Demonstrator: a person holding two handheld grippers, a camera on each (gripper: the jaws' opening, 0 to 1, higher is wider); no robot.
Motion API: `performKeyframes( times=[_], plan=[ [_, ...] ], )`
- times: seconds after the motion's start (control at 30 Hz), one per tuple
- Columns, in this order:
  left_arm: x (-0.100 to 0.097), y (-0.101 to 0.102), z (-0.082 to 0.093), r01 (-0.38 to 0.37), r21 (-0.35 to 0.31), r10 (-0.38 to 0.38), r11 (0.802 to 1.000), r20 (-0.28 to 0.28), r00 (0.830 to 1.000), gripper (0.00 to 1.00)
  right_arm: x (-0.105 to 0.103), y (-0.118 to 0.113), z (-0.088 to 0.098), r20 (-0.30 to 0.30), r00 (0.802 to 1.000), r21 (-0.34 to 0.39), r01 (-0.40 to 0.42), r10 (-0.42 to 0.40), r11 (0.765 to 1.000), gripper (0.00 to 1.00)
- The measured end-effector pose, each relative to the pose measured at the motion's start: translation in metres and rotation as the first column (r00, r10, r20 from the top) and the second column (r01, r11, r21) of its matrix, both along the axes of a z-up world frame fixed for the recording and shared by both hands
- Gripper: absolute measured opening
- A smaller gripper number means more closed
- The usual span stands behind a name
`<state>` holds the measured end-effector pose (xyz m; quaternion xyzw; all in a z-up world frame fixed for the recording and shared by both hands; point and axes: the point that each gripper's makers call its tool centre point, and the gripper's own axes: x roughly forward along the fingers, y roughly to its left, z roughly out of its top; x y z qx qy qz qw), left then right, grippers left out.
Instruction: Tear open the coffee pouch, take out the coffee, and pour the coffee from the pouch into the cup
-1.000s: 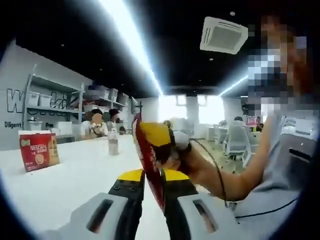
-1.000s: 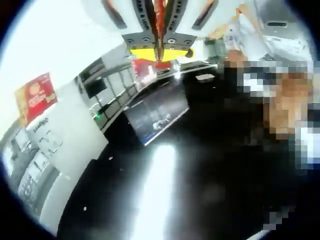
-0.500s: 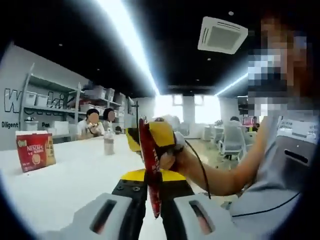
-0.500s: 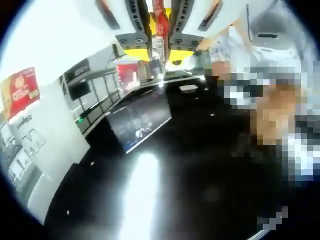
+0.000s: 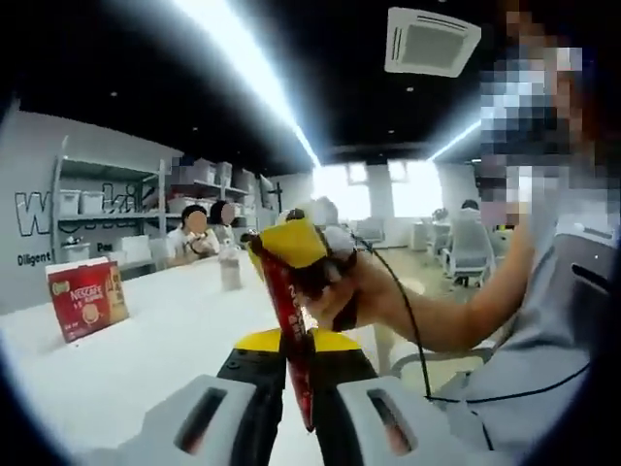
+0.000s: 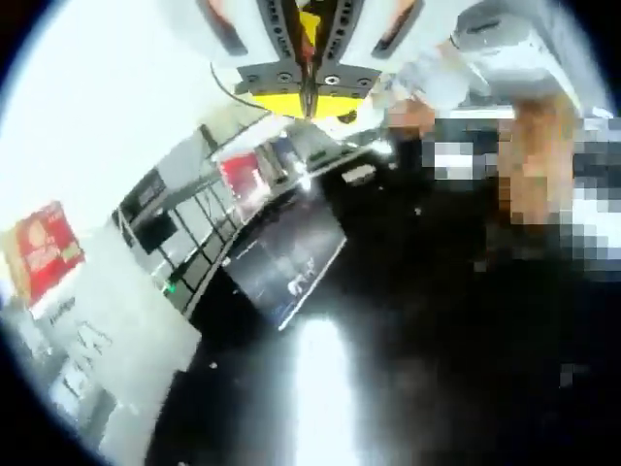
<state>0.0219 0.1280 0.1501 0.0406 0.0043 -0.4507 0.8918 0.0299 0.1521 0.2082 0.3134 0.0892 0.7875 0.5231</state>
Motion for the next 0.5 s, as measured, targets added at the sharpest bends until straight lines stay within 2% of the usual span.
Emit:
performKeyframes(
  times=[0.03, 0.07, 0.13, 0.17, 0.23, 0.3, 0.43, 0.5],
  plan=[
    [0.000, 0.001, 0.000, 0.000, -0.016, -0.001, 1.000, -0.020, 1.000, 0.10, 0.000, 0.000, 0.000, 0.028, 1.000, 0.030, 0.013, -0.014, 0.999, 0.04],
    [0.000, 0.003, -0.003, 0.000, -0.022, -0.001, 1.000, -0.054, 0.999, 0.10, -0.001, 0.000, -0.004, 0.087, 0.995, 0.021, 0.047, -0.049, 0.999, 0.05],
    [0.003, 0.006, -0.007, -0.001, -0.025, -0.001, 1.000, -0.071, 0.997, 0.10, -0.001, 0.000, -0.009, 0.179, 0.977, -0.004, 0.116, -0.113, 0.993, 0.08],
    [0.003, 0.007, -0.006, -0.001, -0.051, -0.003, 0.999, -0.084, 0.996, 0.10, -0.001, 0.002, -0.015, 0.250, 0.955, -0.051, 0.179, -0.161, 0.982, 0.10],
    [0.004, 0.008, -0.006, 0.001, -0.059, -0.007, 0.998, -0.093, 0.996, 0.10, -0.003, 0.003, -0.021, 0.350, 0.914, -0.099, 0.255, -0.206, 0.962, 0.13],
    [0.007, 0.011, -0.005, -0.029, -0.052, 0.024, 0.998, -0.091, 0.996, 0.10, 0.000, 0.002, -0.022, 0.433, 0.855, -0.118, 0.366, -0.284, 0.923, 0.13],
    [0.016, 0.019, -0.005, -0.111, -0.029, 0.108, 0.993, -0.084, 0.991, 0.10, 0.002, -0.003, -0.024, 0.623, 0.688, -0.126, 0.556, -0.371, 0.821, 0.13],
    [0.018, 0.020, -0.005, -0.144, -0.010, 0.143, 0.990, -0.074, 0.987, 0.10, 0.000, -0.003, -0.024, 0.677, 0.637, -0.129, 0.596, -0.370, 0.792, 0.13]
  ],
)
